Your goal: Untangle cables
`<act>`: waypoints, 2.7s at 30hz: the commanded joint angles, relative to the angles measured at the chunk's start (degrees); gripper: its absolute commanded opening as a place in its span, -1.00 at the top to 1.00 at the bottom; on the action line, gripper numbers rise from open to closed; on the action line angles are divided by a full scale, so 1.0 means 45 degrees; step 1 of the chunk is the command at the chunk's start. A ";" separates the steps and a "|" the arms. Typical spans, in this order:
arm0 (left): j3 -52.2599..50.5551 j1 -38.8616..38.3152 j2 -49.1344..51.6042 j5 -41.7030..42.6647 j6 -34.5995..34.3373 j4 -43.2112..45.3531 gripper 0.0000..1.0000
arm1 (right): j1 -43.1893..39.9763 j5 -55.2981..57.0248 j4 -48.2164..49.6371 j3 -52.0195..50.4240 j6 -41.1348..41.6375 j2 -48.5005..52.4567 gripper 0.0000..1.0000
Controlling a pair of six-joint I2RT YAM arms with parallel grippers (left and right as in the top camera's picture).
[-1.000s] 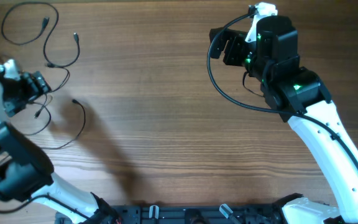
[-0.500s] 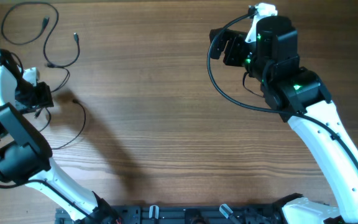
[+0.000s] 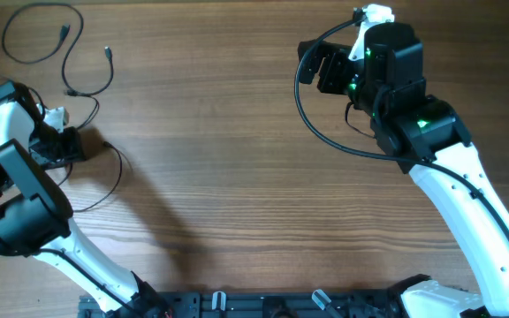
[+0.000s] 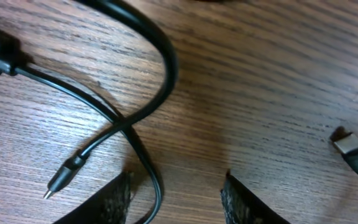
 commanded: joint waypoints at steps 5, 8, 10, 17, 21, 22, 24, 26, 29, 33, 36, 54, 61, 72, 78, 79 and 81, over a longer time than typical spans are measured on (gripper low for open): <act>-0.0656 -0.0078 0.0194 0.0257 -0.0223 0.0423 0.74 | -0.0005 0.0248 0.0058 0.0049 0.0131 0.0107 -0.99; -0.0656 -0.0369 0.0194 0.0262 -0.0160 -0.0214 0.92 | -0.0005 0.0248 0.0053 0.0049 0.0131 0.0107 -0.99; -0.0656 -0.0578 0.0194 0.0257 0.0155 -0.0427 0.92 | -0.0005 0.0248 0.0053 0.0049 0.0136 0.0107 -1.00; -0.0641 -0.1676 0.0180 0.0019 0.2715 -0.1511 0.92 | -0.0005 0.0248 0.0049 0.0049 0.0131 0.0107 -1.00; -0.0617 -0.2200 -0.0034 -0.0675 0.3138 -0.2278 0.93 | -0.0005 0.0248 0.0058 0.0049 0.0131 0.0107 -1.00; -0.0617 -0.2302 -0.0131 -0.0714 0.3351 -0.2501 0.92 | -0.0005 0.0248 0.0058 0.0049 0.0136 0.0107 -0.99; -0.0617 -0.2419 -0.0335 -0.0913 0.3342 -0.2584 0.92 | -0.0005 0.0248 0.0068 0.0049 0.0141 0.0107 -0.99; -0.0617 -0.2443 -0.0549 -0.0991 0.3303 -0.2603 0.92 | -0.0005 0.0253 0.0068 0.0049 0.0340 0.0107 -0.99; -0.0602 -0.2429 -0.0816 -0.1773 0.2837 -0.2560 0.92 | -0.0005 0.0253 0.0102 0.0049 0.0374 0.0107 -0.99; -0.0170 -0.2419 -0.1161 -0.1977 0.2205 -0.2419 0.78 | -0.0005 0.0248 0.0151 0.0049 0.0369 0.0107 -0.99; 0.0510 -0.2419 -0.1637 -0.1326 0.1579 -0.2424 -1.00 | -0.0005 0.0253 0.0155 0.0049 0.0374 0.0107 -0.99; 0.0991 -0.1321 -0.4804 0.2710 -0.4833 0.0447 -1.00 | -0.0005 0.0243 -0.0010 0.0049 0.0364 0.0107 -0.99; 0.0831 0.2943 -0.4736 0.0753 -1.3362 -0.0423 -1.00 | -0.0005 0.0253 -0.0228 0.0049 0.0359 0.0107 -0.99; -0.2132 0.6615 -0.4546 -0.1904 -1.6427 0.0330 -1.00 | -0.0005 0.0253 -0.0170 0.0049 0.0359 0.0112 -1.00; -0.3560 0.6946 -0.4541 -0.1953 -1.6427 0.1919 -0.66 | -0.0005 0.0248 -0.0180 0.0049 0.0364 0.0112 -0.99; -0.3745 0.6941 -0.4527 -0.1982 -1.6422 0.2302 -0.61 | -0.0005 0.0248 -0.0180 0.0049 0.0369 0.0112 -0.99; -0.4104 0.6946 -0.4401 -0.1996 -1.6330 0.3099 -0.67 | -0.0005 0.0248 -0.0185 0.0049 0.0364 0.0112 -0.99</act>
